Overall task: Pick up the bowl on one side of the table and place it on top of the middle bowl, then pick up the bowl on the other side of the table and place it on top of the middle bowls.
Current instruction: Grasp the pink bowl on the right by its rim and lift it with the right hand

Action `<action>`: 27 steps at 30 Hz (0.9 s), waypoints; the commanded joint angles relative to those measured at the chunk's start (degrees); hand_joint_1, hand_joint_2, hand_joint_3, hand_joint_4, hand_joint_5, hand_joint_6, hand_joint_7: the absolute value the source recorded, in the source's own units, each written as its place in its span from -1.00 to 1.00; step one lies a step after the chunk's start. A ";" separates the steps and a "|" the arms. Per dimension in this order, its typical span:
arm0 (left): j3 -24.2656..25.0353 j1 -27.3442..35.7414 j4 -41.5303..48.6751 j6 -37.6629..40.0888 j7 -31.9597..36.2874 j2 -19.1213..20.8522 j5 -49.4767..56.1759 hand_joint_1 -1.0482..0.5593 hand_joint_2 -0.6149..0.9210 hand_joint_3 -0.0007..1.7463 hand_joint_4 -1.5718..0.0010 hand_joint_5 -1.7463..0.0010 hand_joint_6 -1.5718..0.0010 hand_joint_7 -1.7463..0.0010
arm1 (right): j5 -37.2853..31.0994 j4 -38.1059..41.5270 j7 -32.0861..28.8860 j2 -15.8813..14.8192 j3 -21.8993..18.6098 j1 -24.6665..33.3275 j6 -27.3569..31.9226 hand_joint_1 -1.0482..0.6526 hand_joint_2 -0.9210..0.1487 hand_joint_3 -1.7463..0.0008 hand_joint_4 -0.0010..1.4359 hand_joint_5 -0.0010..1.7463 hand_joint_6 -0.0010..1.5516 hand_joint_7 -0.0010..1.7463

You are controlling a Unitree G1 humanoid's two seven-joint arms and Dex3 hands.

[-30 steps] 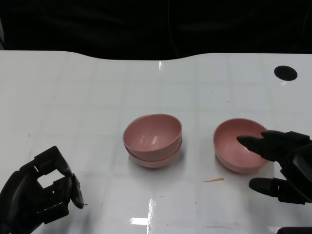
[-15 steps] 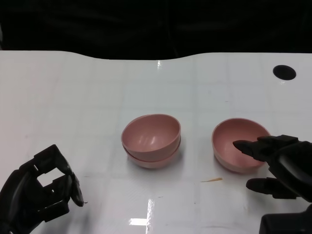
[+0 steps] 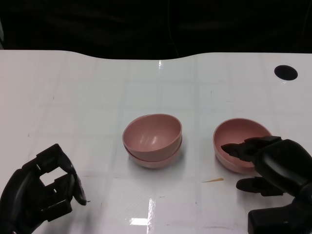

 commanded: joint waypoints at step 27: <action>0.18 1.34 -4.52 3.27 2.72 -0.01 0.69 0.47 0.77 0.54 -0.05 -1.00 0.21 -1.00 | 2.40 17.59 -8.00 1.57 6.52 -11.21 -5.09 -0.57 -1.00 0.74 -0.08 -0.95 -0.19 -0.95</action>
